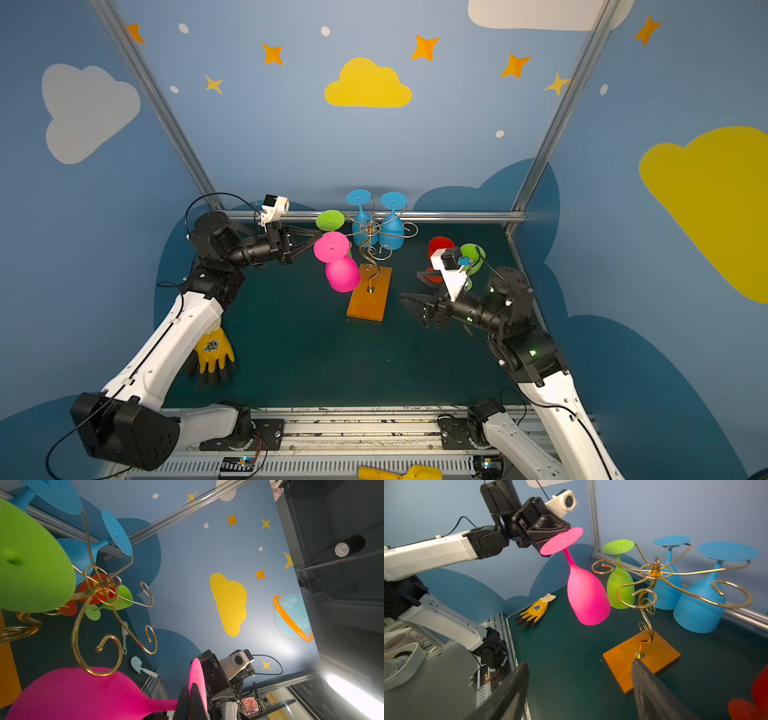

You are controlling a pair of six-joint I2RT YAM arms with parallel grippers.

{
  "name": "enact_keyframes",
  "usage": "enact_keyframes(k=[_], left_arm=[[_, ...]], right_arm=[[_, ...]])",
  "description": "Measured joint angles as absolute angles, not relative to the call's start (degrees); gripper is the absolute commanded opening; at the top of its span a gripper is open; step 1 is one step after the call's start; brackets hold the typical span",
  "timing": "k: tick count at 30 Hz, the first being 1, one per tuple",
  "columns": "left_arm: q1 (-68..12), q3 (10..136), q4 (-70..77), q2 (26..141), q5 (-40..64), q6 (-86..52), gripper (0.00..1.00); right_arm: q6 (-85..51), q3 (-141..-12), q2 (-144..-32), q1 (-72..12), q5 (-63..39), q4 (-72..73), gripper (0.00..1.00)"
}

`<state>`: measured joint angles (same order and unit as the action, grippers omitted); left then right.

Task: Take the wine glass off the wine glass rack
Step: Pass the wine glass.

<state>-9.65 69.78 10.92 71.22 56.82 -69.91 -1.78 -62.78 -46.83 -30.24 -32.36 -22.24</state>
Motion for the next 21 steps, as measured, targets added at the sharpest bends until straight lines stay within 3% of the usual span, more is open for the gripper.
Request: enact_keyframes(k=[11, 21], left_arm=[[-8.19, 67.0, 9.5, 66.96, 57.23, -69.93, 0.03], [-7.53, 65.87, 8.16, 64.05, 57.25, -69.93, 0.03]], right_arm=[[5.19, -62.7, -58.15, -48.73, -19.86, -15.35, 0.77], [6.39, -61.3, -65.12, -53.71, -12.53, -5.06, 0.78]])
